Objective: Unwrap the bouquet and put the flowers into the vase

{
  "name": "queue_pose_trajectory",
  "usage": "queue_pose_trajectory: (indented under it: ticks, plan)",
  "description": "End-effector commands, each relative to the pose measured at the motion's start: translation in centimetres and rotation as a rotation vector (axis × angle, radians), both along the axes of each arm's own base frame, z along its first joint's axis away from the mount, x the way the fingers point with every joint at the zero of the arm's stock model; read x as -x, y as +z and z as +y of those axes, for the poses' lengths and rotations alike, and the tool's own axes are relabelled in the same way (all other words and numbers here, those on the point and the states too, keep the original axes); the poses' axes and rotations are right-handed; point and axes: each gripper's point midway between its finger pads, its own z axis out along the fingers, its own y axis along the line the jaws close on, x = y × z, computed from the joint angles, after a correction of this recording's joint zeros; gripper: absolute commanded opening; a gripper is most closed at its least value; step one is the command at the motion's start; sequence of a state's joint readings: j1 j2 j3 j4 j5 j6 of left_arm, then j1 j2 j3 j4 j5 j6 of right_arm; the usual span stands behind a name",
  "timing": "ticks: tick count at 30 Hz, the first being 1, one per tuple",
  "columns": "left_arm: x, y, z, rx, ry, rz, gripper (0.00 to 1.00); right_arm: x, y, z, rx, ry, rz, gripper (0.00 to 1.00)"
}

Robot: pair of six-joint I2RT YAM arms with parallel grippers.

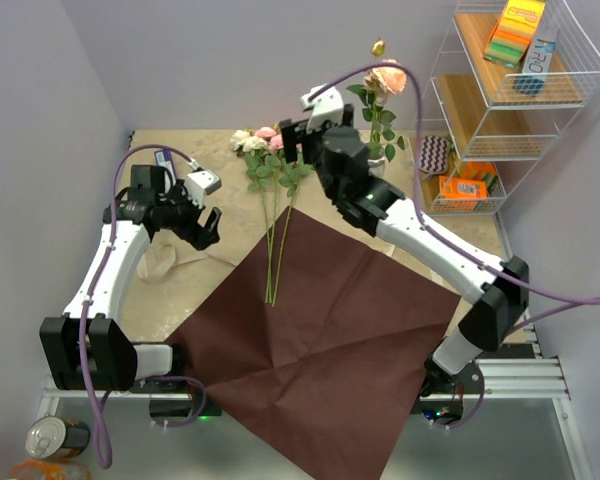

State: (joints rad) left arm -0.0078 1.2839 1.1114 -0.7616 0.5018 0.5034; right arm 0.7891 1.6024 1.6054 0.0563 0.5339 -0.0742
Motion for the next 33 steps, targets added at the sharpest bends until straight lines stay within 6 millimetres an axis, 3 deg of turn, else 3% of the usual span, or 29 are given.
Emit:
queue_pose_trajectory:
  ticks: [1,2,5,6,10,15,17,18,19,21,25,33]
  plan:
    - [-1.6,1.7,0.2,0.013,0.047,-0.044,0.9,-0.8,-10.8,0.6,0.1,-0.073,0.198,0.87]
    - [-1.6,1.7,0.1,0.014,0.044,-0.046,0.9,-1.4,-13.3,1.1,0.135,-0.082,0.237,0.86]
    - [-1.6,2.0,0.0,0.02,0.037,-0.054,0.9,-2.0,-17.1,2.3,0.168,-0.076,0.317,0.85]
    - [-1.6,2.0,0.0,0.02,0.036,-0.057,0.9,-2.4,-19.1,3.2,0.17,-0.069,0.358,0.85]
    - [-1.4,1.7,-0.1,0.019,0.016,-0.053,0.91,-3.4,-23.3,4.8,0.188,-0.055,0.42,0.85]
    - [-1.2,1.3,0.0,0.004,0.003,-0.059,0.9,-5.4,-26.0,5.4,0.112,-0.072,0.473,0.81]
    - [-1.3,1.3,0.1,-0.003,0.003,-0.062,0.9,-6.0,-28.1,5.3,0.117,-0.08,0.515,0.78]
    - [-1.2,1.2,0.2,-0.009,0.002,-0.06,0.9,-6.5,-27.9,5.6,0.098,-0.082,0.514,0.77]
    - [-1.1,1.0,0.2,-0.011,-0.001,-0.057,0.9,-6.6,-29.6,5.4,0.118,-0.094,0.543,0.75]
    - [-1.0,0.7,0.3,-0.016,0.001,-0.052,0.9,-7.0,-29.7,6.0,0.105,-0.096,0.547,0.73]
    - [-1.0,0.4,0.3,-0.021,-0.002,-0.051,0.89,-7.5,-32.0,6.0,0.103,-0.129,0.58,0.7]
    - [-1.5,1.5,0.4,-0.025,0.005,-0.089,0.89,-7.8,-35.3,6.1,0.126,-0.147,0.619,0.65]
